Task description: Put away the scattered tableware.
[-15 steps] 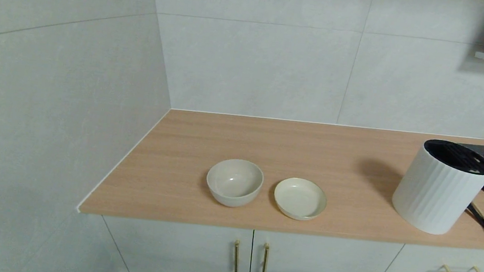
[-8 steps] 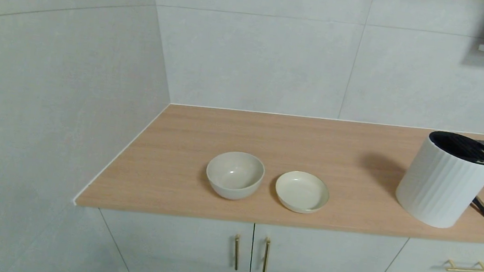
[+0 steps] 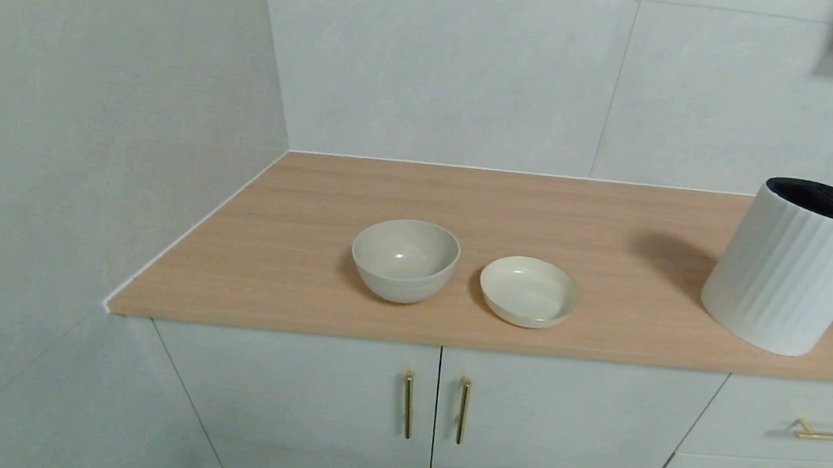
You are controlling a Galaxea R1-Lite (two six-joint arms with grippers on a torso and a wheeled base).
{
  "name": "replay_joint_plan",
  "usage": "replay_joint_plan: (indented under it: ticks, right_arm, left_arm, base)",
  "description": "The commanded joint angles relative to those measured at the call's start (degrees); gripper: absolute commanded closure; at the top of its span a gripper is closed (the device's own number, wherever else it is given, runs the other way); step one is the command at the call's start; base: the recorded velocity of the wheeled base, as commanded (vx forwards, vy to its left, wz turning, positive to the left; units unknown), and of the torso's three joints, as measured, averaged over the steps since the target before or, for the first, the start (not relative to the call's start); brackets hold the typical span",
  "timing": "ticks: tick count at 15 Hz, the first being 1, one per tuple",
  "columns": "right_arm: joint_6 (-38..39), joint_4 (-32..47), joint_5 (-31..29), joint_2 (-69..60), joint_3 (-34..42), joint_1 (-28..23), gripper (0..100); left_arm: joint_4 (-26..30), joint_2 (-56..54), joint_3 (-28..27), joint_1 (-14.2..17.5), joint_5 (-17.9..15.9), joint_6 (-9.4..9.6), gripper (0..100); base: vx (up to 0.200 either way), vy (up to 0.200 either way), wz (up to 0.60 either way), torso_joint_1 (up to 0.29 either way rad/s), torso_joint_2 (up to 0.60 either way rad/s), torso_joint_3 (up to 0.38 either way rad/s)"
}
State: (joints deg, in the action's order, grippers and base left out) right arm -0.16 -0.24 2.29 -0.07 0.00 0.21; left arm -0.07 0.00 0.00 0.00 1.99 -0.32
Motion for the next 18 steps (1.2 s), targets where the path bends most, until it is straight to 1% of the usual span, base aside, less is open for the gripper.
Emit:
replay_joint_plan:
  ticks: [1, 12, 18]
  right_arm:
    - [-0.02, -0.02, -0.01, 0.07, 0.00, -0.03, 0]
    - [-0.02, -0.02, -0.01, 0.07, 0.00, -0.03, 0]
    - [-0.02, -0.02, -0.01, 0.07, 0.00, -0.03, 0]
  left_arm:
    - [-0.01, 0.00, 0.00, 0.00, 0.03, -0.03, 0]
    - [-0.01, 0.00, 0.00, 0.00, 0.03, -0.03, 0]
    - [-0.01, 0.00, 0.00, 0.00, 0.03, -0.03, 0]
  base:
    - [0.000, 0.000, 0.00, -0.217, 0.51, 0.300]
    - [0.000, 0.000, 0.00, -0.193, 0.48, 0.294]
    - [0.000, 0.000, 0.00, -0.135, 0.45, 0.317]
